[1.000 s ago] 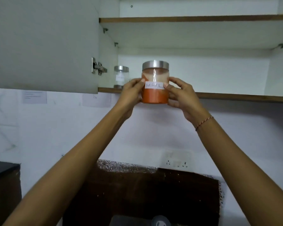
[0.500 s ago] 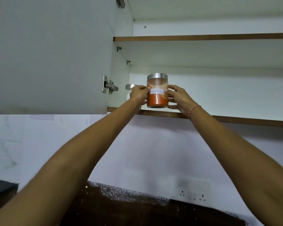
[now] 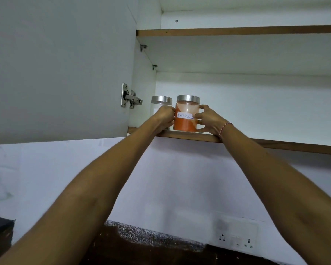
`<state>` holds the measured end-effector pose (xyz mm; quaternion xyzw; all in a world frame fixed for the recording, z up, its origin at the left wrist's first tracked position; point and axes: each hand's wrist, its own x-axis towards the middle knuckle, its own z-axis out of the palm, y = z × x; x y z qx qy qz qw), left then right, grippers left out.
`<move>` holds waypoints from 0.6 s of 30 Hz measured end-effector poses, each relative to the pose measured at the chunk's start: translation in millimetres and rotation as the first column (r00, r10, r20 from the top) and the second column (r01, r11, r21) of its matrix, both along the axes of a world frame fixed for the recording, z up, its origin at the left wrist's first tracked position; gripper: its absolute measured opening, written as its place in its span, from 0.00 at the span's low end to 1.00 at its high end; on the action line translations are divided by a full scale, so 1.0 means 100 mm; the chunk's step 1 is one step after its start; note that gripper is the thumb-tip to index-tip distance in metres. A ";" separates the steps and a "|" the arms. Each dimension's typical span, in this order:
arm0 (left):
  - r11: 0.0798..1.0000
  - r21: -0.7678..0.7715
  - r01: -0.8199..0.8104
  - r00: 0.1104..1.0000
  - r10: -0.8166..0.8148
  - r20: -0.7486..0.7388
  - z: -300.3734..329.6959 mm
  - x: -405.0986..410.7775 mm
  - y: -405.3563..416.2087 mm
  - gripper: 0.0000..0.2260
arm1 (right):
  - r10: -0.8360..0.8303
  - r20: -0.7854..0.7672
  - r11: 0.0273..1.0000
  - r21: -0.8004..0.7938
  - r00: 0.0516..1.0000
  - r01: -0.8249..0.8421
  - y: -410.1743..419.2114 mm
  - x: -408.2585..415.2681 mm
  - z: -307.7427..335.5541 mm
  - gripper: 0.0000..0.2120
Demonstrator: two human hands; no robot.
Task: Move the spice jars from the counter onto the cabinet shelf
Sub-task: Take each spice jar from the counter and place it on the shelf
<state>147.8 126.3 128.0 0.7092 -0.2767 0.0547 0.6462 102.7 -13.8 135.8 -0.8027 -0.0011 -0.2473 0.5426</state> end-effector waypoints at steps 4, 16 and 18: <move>0.998 0.014 0.065 0.992 -0.063 -0.112 0.06 0.11 -0.05 0.09 | -0.056 -0.017 0.998 -0.034 0.998 0.055 -0.05 0.14 0.03 0.25; 0.967 0.244 -0.070 0.994 0.048 0.095 -0.01 0.23 -0.16 0.08 | -0.126 -0.032 0.987 -0.103 0.992 0.122 -0.09 0.25 0.03 0.27; 0.931 0.185 -0.315 0.920 0.252 0.299 -0.06 0.21 -0.16 0.08 | -0.234 0.097 0.969 -0.055 0.967 0.240 -0.10 0.20 0.02 0.27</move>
